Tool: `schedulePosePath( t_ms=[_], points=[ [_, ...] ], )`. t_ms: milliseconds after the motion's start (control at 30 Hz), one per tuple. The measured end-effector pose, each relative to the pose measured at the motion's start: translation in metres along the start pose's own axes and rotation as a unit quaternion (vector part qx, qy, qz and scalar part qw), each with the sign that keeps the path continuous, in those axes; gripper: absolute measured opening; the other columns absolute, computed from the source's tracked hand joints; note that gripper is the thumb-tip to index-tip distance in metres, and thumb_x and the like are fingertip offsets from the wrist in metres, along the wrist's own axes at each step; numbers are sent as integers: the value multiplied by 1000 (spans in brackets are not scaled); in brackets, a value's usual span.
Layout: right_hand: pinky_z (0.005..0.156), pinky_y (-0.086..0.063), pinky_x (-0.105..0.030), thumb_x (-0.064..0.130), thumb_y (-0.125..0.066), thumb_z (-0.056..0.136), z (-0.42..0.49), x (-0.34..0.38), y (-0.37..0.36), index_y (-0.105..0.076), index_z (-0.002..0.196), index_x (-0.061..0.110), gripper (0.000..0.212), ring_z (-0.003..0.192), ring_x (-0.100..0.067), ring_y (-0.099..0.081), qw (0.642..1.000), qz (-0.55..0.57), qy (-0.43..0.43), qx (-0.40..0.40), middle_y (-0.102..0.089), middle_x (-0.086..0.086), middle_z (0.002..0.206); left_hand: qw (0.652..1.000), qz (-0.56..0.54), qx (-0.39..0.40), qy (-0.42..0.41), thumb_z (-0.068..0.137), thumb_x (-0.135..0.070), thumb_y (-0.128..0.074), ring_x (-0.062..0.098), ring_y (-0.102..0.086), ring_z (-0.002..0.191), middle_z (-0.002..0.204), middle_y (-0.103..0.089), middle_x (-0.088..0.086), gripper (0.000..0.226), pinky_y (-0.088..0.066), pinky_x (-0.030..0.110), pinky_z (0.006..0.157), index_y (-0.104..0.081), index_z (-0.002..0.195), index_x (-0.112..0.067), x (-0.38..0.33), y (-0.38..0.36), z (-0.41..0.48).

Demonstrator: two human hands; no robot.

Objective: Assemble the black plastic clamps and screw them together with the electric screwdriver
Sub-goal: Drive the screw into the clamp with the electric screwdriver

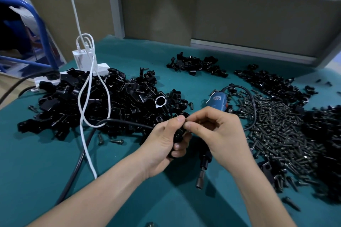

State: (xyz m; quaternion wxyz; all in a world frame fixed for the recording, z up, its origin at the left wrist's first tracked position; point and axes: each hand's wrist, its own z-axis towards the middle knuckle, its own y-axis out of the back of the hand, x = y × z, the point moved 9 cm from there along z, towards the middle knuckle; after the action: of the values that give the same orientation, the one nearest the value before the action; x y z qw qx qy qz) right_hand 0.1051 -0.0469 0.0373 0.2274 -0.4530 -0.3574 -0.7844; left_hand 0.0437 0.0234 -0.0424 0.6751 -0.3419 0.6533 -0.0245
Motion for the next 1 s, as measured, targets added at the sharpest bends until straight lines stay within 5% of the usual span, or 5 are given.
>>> schedulePosePath(
  t_ms=[267,433,633,833,1000],
  points=[
    [58,-45,-9,17,-78,72,1,1,2,-72,71,19,7,56,2,-61,998,65,-10,23,-69,9,62,999,19,-6,-44,68,-50,-62,6,-33,41,59,-51,1,32,-24,15,37,-64,69,-18,-5,-2,-1],
    [70,-48,-27,46,-74,77,12,-72,73,-66,102,18,38,80,-12,-62,951,-109,-219,-189,-67,6,92,999,-15,2,-38,67,-44,-63,5,-32,37,53,-55,5,42,-27,15,36,-56,82,-5,-2,-3,0],
    [50,-40,-26,38,-83,68,44,-122,52,-50,109,6,61,75,-19,-56,905,-179,-381,-58,-57,-7,100,999,-21,-25,-37,60,-50,-62,7,-31,36,52,-55,6,47,-26,15,36,-56,79,-7,-4,3,3],
    [50,-50,-23,24,-76,60,48,-120,50,-58,97,10,43,54,-13,-61,885,291,-331,-154,-67,-2,71,998,-40,-20,-33,62,-51,-62,8,-30,34,51,-50,3,44,-32,16,37,-58,76,-10,-3,8,3],
    [69,-59,-34,21,-65,75,67,-87,58,-57,88,8,20,68,-20,-67,727,654,-122,-168,-69,-9,91,996,-52,-58,-32,72,-45,-61,6,-26,34,50,-47,2,39,-25,13,36,-55,79,-8,-4,16,5]
  ],
)
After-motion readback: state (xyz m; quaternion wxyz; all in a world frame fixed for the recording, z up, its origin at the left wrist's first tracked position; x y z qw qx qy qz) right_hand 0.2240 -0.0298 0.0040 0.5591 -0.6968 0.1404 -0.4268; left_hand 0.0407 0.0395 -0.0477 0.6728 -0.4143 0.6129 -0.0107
